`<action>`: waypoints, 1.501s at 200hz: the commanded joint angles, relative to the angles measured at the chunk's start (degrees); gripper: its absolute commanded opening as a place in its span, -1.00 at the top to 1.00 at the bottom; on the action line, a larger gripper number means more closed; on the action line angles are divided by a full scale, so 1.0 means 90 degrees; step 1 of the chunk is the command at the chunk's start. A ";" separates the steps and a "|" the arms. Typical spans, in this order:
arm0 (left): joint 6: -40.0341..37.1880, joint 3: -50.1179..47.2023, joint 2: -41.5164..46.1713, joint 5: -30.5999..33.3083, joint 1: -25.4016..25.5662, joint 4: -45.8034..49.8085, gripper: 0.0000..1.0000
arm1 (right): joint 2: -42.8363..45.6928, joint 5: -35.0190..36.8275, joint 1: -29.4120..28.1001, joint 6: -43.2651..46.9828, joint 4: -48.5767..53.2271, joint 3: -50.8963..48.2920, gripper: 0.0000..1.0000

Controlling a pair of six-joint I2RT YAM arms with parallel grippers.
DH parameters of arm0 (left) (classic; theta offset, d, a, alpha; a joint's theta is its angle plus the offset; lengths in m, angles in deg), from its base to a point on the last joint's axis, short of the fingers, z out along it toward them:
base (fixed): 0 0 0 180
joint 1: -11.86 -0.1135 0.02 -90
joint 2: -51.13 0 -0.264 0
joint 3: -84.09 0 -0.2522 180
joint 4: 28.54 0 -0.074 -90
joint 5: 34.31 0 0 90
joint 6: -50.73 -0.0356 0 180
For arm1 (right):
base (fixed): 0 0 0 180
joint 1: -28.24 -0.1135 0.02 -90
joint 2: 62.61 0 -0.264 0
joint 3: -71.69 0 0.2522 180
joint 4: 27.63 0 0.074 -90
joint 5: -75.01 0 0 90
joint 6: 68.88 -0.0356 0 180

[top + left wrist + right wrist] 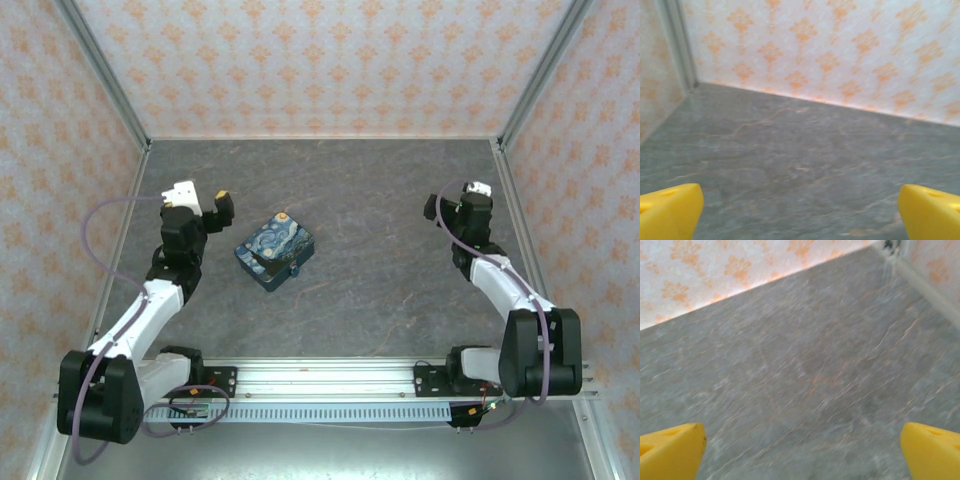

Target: Unlock the padlock with the key

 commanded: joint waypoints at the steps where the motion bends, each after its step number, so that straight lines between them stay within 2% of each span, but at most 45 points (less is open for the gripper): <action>1: 0.0983 0.0237 0.0176 -0.1007 0.0028 0.1392 -1.00 | -0.0038 -0.0698 -0.0327 -0.0641 0.1964 0.0246 -0.99; 28: 0.1583 0.0163 0.0334 -0.1414 0.0435 0.1625 -0.99 | -0.0422 -0.0513 -0.0954 -0.0752 0.2940 0.0527 -0.98; 70: 0.2295 -0.0016 0.0004 -0.1747 0.1234 0.1192 -0.94 | -0.1351 -0.0520 -0.1550 -0.1170 0.3306 0.0806 -0.62; 108: 0.2339 0.0183 -0.0488 -0.1793 0.1535 0.1021 -0.92 | -0.2113 -0.0088 -0.2020 -0.1286 0.3609 0.1346 -0.29; 144: 0.2340 0.0322 -0.0687 -0.1708 0.1668 0.0989 -0.92 | -0.2333 -0.0056 -0.2087 -0.1534 0.3537 0.1496 -0.06; 223: 0.2516 0.0390 -0.0720 -0.1632 0.1737 0.1114 -0.92 | -0.2780 0.0036 -0.2094 -0.1587 0.3595 0.1616 0.30; 243: 0.2516 0.0404 -0.0720 -0.1621 0.1747 0.1152 -0.92 | -0.2863 0.0007 -0.2093 -0.1583 0.3634 0.1626 0.44; 265: 0.2507 0.0414 -0.0710 -0.1601 0.1746 0.1208 -0.92 | -0.2871 0.0014 -0.2097 -0.1589 0.3681 0.1616 0.69; 300: 0.2477 0.0430 -0.0653 -0.1524 0.1746 0.1297 -0.92 | -0.2793 0.0080 -0.2088 -0.1545 0.3771 0.1607 0.86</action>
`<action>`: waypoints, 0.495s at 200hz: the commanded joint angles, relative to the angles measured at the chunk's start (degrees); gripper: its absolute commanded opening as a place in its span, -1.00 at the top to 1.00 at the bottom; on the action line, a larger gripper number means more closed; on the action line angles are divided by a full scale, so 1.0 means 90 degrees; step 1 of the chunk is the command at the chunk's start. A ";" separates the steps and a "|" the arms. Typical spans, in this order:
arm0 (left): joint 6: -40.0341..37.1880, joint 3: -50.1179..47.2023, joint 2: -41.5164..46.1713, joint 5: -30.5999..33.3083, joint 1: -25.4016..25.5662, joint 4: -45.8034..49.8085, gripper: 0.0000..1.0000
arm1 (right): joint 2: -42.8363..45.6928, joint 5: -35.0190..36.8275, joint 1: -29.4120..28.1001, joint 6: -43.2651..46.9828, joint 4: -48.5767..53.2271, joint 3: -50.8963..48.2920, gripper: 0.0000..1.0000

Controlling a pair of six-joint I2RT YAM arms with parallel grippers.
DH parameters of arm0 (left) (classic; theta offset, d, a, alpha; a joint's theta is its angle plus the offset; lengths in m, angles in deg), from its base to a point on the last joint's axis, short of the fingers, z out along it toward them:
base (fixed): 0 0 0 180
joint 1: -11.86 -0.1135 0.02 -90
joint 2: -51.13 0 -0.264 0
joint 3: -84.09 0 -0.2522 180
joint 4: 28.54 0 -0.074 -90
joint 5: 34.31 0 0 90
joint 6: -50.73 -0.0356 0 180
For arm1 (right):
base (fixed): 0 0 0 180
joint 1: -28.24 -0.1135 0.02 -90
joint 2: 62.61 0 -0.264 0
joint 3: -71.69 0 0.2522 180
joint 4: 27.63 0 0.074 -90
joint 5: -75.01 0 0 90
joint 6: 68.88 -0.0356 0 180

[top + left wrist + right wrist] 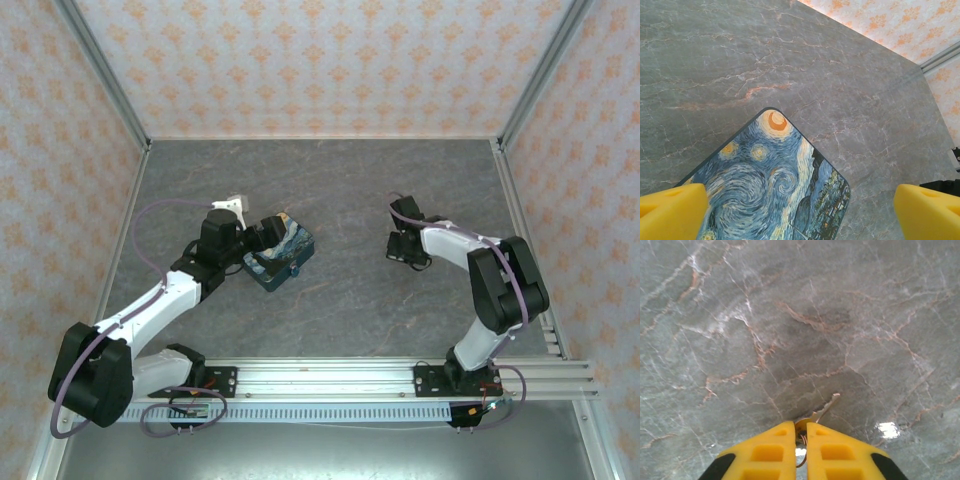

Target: Unlock the padlock with the key

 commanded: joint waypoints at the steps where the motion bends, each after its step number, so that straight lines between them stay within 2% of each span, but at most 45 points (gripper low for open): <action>1: 0.0003 0.0199 0.0067 0.0150 0.0056 0.0143 -0.92 | -0.0112 0.0056 -0.0038 0.0020 0.0235 -0.0028 0.86; 44: 0.0041 0.0239 0.0164 0.0183 0.0061 0.0227 -0.93 | 0.0288 0.0187 -0.0046 0.0126 0.0220 -0.0114 1.00; 63: 0.0070 0.0268 0.0226 0.0196 0.0061 0.0268 -0.93 | 0.0472 0.0220 -0.0049 0.0179 0.0198 -0.0155 1.00; 99: 0.0219 0.0353 0.0388 0.0103 0.0067 0.0288 -0.93 | 0.1151 -0.0281 -0.0052 0.0391 -0.0241 -0.0399 1.00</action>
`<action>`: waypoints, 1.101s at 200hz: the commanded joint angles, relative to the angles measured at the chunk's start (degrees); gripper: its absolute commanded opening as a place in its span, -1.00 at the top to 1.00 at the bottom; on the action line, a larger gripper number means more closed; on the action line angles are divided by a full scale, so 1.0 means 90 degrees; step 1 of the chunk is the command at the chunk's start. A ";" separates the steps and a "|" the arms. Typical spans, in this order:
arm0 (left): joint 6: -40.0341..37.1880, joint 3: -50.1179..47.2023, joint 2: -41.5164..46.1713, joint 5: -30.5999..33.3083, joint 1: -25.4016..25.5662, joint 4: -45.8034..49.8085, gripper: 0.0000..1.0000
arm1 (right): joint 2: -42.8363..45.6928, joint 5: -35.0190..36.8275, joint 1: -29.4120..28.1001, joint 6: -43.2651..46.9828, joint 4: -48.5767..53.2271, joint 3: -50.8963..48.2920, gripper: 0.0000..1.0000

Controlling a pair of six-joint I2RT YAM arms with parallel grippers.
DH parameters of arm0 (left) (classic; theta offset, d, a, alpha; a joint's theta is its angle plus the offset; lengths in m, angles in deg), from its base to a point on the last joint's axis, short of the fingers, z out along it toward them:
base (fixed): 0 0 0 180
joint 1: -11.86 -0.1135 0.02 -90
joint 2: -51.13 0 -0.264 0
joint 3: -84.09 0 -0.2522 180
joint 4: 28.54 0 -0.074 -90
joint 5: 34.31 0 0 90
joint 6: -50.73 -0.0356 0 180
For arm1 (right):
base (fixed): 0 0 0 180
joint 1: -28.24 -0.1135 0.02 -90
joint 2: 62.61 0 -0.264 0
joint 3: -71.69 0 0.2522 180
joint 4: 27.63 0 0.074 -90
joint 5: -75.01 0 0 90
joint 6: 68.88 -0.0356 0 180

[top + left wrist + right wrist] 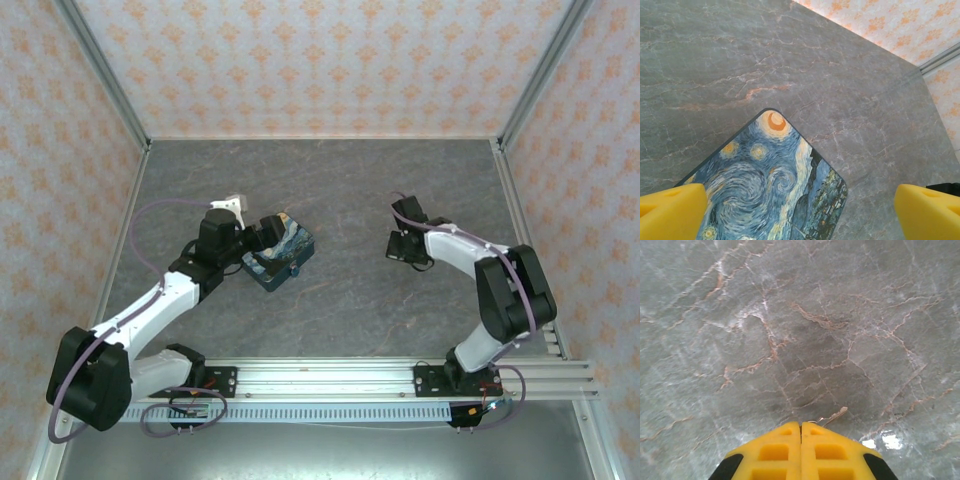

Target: Unlock the padlock with the key

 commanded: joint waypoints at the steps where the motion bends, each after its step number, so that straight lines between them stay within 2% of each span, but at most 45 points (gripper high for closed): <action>1: 0.0177 0.0294 0.0223 0.0073 0.0064 0.0114 -0.93 | 0.0606 -0.0249 -0.0018 0.0236 -0.0240 -0.0198 1.00; 23: 0.0366 0.0394 0.0352 -0.0034 0.0063 0.0099 -0.93 | 0.1113 -0.1070 -0.0016 0.0526 -0.0912 -0.0467 1.00; 58: 0.0738 0.0651 0.0471 -0.0480 0.0061 -0.0006 -0.93 | 0.1842 -0.3073 -0.0017 0.0597 -0.2524 -0.1051 1.00; 77: 0.0921 0.0845 0.0469 -0.0759 0.0060 -0.0027 -0.92 | 0.2158 -0.3507 -0.0058 0.0679 -0.3073 -0.1219 1.00; 120: 0.1078 0.1635 0.0186 -0.1465 0.0061 0.0679 -0.80 | 0.2877 -0.2096 -0.0843 0.2826 -0.2026 -0.0903 1.00; 152: 0.1084 0.2216 -0.0051 -0.1904 0.0127 0.1316 -0.76 | 0.3418 -0.1042 -0.1604 0.4781 -0.2118 -0.1081 1.00; 184: 0.1117 0.2598 -0.0246 -0.2132 0.0364 0.1677 -0.68 | 0.3808 -0.0594 -0.2077 0.6220 -0.2499 -0.1271 1.00; 220: 0.1298 0.2723 -0.0467 -0.2441 0.0716 0.1385 -0.52 | 0.3868 -0.0089 -0.2637 0.7443 -0.2433 -0.1078 1.00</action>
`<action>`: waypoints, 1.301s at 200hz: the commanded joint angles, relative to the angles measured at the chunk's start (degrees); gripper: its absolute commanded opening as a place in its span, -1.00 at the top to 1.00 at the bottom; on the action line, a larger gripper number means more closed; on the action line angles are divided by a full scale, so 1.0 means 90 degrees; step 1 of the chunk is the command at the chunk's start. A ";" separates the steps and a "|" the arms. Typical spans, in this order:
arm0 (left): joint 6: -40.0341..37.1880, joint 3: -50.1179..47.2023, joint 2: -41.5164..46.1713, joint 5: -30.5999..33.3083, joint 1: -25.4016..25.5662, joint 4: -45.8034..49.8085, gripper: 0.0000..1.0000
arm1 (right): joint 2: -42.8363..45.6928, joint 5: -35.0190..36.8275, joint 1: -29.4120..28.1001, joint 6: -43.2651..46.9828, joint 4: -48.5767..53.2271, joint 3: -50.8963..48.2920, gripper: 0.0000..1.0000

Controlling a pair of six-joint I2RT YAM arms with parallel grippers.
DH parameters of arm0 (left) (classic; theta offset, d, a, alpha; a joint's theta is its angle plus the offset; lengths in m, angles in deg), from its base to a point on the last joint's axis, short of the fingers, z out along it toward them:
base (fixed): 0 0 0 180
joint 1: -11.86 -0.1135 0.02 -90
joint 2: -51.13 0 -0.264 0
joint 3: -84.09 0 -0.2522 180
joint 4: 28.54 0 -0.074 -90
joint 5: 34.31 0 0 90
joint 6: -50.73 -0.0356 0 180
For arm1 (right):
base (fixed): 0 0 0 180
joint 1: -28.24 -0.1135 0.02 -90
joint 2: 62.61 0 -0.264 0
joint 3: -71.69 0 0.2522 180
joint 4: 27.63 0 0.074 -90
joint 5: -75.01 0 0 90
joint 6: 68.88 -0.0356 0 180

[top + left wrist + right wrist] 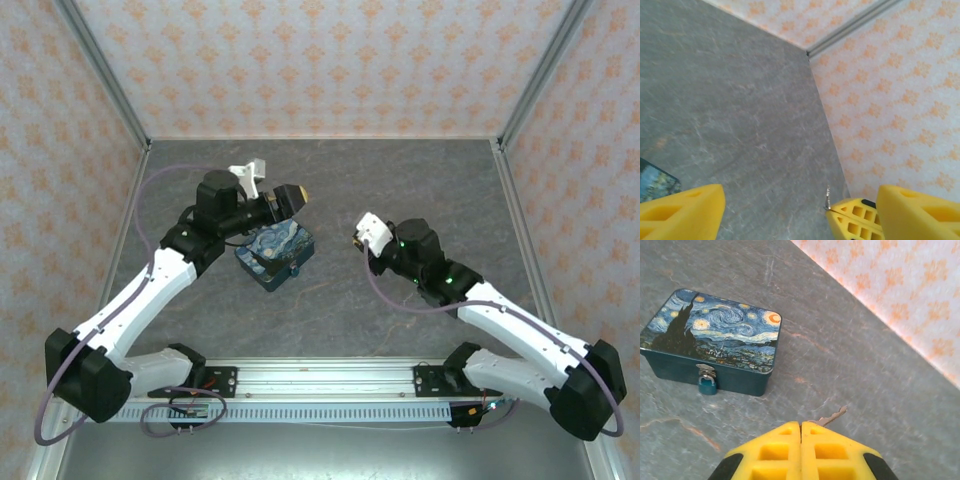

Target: Unlock the padlock with the key

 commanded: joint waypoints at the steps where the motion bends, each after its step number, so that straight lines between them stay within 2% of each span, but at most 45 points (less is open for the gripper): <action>1: 0.0167 0.0231 -0.0126 -0.0421 0.0211 0.0030 -0.51 | 0.0064 0.0600 -0.0307 0.1367 -0.0104 0.0108 1.00; 79: 0.0262 0.0522 -0.0800 -0.0809 0.0837 -0.0270 -0.24 | -0.0302 0.0870 -0.0977 0.2307 0.0032 0.0600 1.00; 180: 0.0271 0.0627 -0.1262 -0.1007 0.1082 -0.0456 0.34 | -0.0391 0.0644 -0.1026 0.2154 -0.0038 0.0696 1.00; 234: 0.0260 0.0661 -0.1346 -0.0997 0.1109 -0.0433 0.53 | -0.0381 0.0635 -0.1026 0.2041 -0.0164 0.0675 1.00; 260: 0.0225 0.0690 -0.1350 -0.0962 0.1109 -0.0356 0.53 | -0.0356 0.0671 -0.1026 0.1989 -0.0279 0.0646 1.00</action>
